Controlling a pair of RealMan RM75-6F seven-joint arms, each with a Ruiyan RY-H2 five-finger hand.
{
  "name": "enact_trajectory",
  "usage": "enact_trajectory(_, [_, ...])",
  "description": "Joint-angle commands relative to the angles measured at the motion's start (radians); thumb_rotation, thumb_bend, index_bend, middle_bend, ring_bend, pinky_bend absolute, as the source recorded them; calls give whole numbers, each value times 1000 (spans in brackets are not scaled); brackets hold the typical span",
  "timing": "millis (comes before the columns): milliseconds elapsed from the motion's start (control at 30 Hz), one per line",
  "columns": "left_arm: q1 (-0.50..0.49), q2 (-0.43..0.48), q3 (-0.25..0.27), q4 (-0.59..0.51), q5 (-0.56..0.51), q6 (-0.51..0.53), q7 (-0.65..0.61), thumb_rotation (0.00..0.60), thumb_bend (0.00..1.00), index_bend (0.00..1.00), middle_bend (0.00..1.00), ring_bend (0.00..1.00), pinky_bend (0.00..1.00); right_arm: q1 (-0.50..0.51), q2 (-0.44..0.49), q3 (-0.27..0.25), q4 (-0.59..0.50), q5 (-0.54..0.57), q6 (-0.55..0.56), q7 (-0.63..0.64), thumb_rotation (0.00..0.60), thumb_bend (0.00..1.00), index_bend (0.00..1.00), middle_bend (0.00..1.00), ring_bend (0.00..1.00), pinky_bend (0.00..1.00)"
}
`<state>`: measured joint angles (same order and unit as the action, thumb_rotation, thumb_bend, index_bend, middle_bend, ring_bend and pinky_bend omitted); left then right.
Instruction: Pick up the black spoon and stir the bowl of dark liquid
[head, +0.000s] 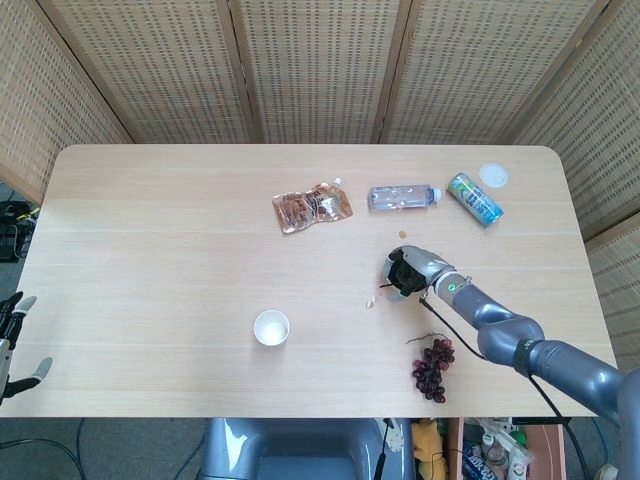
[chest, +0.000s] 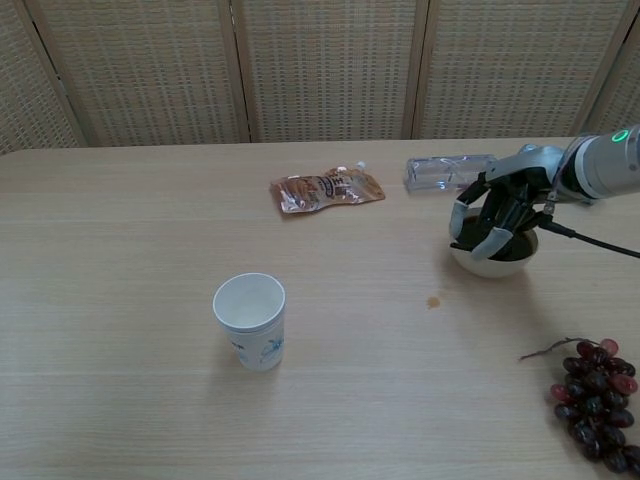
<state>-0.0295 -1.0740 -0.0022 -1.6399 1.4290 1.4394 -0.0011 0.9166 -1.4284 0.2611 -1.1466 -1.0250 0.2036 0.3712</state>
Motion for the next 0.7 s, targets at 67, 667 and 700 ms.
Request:
enact_trajectory(67, [0,-1,0,1,3,1,-2,600,313,0,0,0,0,2,7,-7,-10,6,13,-7,600,0,436,956,977,1000])
enact_trajectory(667, [3,-3,-8,7,7,15,4,600,312,0,0,0,0,-143,197,31,-323,-42,284,18,600,38,434,733,846,1000])
enact_trajectory(700, [2,-4,-8,6,8,15,5,600,312,0,0,0,0,-162,207,31,-343,-54,313,22,600,55,433,721,824,995])
